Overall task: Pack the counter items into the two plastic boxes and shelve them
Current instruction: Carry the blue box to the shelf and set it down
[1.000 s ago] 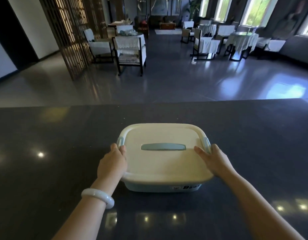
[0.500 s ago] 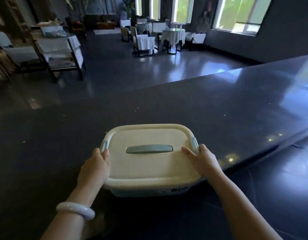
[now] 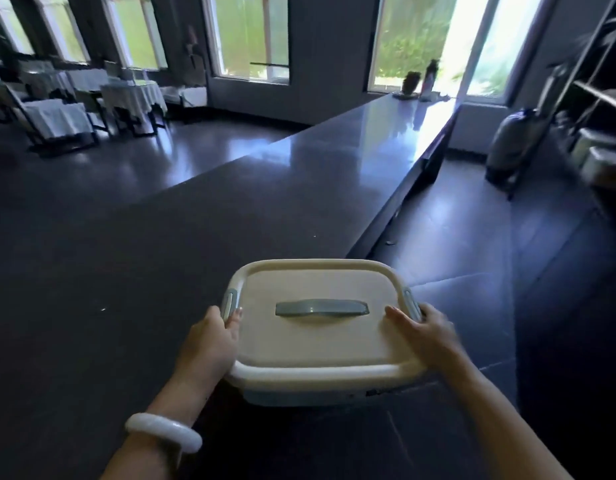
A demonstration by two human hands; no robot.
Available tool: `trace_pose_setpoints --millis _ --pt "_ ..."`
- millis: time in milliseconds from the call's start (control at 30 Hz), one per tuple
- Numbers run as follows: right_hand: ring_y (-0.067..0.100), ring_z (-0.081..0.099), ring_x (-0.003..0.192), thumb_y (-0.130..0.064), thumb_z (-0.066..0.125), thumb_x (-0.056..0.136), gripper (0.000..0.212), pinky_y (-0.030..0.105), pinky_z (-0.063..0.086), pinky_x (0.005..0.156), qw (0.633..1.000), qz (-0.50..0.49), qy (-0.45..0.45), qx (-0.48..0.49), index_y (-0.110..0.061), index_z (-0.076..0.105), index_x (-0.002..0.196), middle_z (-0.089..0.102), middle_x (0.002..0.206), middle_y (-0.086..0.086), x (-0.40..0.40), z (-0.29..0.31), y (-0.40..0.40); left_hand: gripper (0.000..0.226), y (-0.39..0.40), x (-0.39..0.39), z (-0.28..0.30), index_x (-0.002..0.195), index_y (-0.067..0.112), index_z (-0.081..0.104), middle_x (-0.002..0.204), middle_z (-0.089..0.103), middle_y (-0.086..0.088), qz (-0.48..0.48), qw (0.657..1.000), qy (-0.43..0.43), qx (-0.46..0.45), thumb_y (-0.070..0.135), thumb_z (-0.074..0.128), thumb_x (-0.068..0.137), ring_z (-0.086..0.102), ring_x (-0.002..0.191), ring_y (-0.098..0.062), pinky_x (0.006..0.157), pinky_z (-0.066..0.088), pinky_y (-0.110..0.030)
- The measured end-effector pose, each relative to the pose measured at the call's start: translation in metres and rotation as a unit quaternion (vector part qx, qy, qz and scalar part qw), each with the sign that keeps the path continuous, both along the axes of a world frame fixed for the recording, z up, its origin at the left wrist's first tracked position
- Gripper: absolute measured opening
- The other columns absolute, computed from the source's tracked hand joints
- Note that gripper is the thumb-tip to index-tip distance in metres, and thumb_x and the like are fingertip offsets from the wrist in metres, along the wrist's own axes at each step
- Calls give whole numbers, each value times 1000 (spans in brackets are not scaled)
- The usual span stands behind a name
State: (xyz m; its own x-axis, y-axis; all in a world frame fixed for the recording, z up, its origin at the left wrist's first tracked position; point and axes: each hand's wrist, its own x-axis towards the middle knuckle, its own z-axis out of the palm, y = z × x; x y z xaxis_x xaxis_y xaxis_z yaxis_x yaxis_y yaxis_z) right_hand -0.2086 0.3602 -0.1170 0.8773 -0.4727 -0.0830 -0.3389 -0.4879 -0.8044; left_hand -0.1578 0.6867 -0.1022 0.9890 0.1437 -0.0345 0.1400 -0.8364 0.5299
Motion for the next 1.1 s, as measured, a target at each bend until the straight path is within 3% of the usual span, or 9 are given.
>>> trace_pose_setpoints --millis 133,233,367,500,600,700,900,1000,1100 --pt "9 60 68 -54 68 79 38 15 40 44 996 -85 -20 14 -19 60 91 64 80 -5 17 9 -78 36 -97 87 -4 90 10 47 101 64 -23 -111 993 -11 -28 44 40 99 60 96 -41 69 37 -36" --pt "11 63 71 -52 70 78 38 23 45 52 987 -156 -23 20 -17 63 90 67 80 -3 29 18 -126 35 -168 143 -1 94 10 48 106 64 -25 -182 982 -3 -41 45 41 98 59 100 -42 71 38 -36" --pt "11 61 69 -45 71 81 37 24 47 55 971 -238 -10 31 -11 62 92 66 79 1 41 22 -185 37 -263 204 4 90 13 48 104 64 -21 -272 962 1 -40 49 41 98 59 99 -40 73 38 -36" --pt "32 66 82 -38 72 83 44 41 53 70 949 -309 -23 59 2 62 98 69 90 21 59 19 -249 39 -360 249 4 93 13 52 103 65 -19 -338 940 9 -51 50 41 97 59 98 -38 76 41 -37" --pt "39 66 89 -35 72 82 47 48 55 78 936 -342 -41 69 6 60 102 68 95 25 89 13 -309 39 -435 288 -3 92 13 52 103 65 -18 -364 930 13 -52 50 41 97 59 99 -37 73 38 -36" --pt "37 64 97 -36 73 83 55 44 52 85 928 -364 -49 65 7 57 114 67 103 24 127 6 -374 41 -507 331 -8 94 12 53 104 66 -19 -381 923 7 -51 51 41 96 60 99 -37 76 42 -37" --pt "31 64 74 -36 75 81 51 41 52 68 928 -365 -41 66 9 60 96 69 88 26 224 8 -503 40 -636 427 -2 91 13 52 104 66 -19 -384 922 13 -40 51 40 97 60 100 -37 75 41 -36" --pt "23 57 65 -38 75 80 52 35 47 59 932 -358 -28 42 10 60 91 67 75 18 279 14 -562 42 -687 480 -3 92 11 52 104 66 -20 -376 926 16 -29 51 39 97 60 100 -38 78 43 -37" --pt "22 58 64 -39 76 79 51 34 47 58 931 -361 -29 44 8 60 88 67 74 16 329 8 -616 43 -741 532 -7 93 11 54 104 66 -19 -374 927 13 -31 52 40 96 60 100 -38 78 44 -37"
